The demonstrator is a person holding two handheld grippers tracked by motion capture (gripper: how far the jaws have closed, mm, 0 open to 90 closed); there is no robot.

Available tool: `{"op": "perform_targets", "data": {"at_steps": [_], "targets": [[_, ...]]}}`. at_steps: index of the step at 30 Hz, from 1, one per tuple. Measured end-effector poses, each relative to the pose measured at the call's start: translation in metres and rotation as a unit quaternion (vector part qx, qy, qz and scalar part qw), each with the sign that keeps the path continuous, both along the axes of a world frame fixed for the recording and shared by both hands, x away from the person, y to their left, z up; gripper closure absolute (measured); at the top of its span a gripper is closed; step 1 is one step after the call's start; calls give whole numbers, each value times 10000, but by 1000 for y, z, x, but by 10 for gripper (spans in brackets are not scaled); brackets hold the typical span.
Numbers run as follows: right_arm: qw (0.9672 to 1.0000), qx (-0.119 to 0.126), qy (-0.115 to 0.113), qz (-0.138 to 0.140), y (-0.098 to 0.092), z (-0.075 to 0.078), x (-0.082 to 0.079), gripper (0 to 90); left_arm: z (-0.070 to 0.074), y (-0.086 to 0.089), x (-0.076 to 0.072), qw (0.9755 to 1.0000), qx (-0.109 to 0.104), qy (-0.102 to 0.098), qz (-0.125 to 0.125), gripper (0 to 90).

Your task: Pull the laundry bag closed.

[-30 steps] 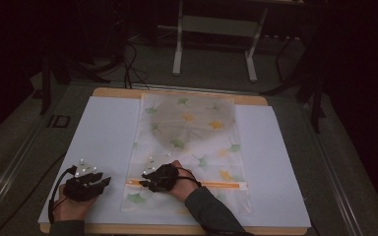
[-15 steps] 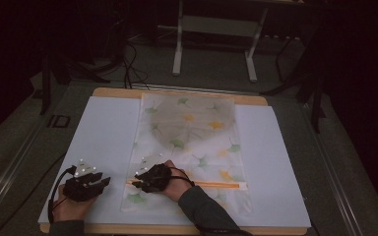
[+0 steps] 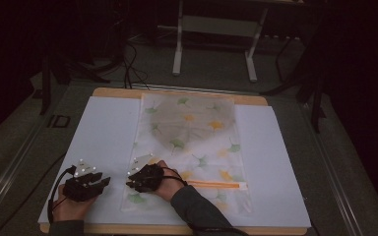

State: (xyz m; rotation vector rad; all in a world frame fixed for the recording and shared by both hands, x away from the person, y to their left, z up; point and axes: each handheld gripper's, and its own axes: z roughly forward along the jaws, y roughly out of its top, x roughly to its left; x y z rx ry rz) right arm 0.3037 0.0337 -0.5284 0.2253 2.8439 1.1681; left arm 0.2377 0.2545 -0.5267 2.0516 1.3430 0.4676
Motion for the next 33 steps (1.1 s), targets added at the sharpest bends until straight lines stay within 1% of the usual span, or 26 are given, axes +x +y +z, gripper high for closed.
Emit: {"op": "perform_targets", "data": {"at_steps": [3,6,10,12,15,18,19,22,33], "targets": [[10000,-17,35,-8,0,-1,2,793,0,0,0,10000,6,0,2,612],[10000,-41,27,-13,-1,-1,3,799,0,0,0,10000,11,4,-1,612],[9999,-55,84,-53,-2,-3,5,799,0,0,0,10000,5,5,-7,612],[9999,-69,78,-48,-2,-4,5,797,0,0,0,10000,5,4,-7,612],[9999,-82,121,-52,0,-5,7,779,0,0,0,10000,-1,5,-7,612],[9998,-88,158,-37,1,-6,8,780,0,-1,0,10000,-4,1,-8,612],[9998,-102,169,-17,2,-7,8,806,0,-1,0,10000,-5,-1,-13,612],[9998,-123,180,26,3,-7,8,829,0,-2,0,10000,4,6,-42,612],[9997,-115,200,23,1,-5,9,837,1,-5,-1,9999,-30,16,-136,604]]}}
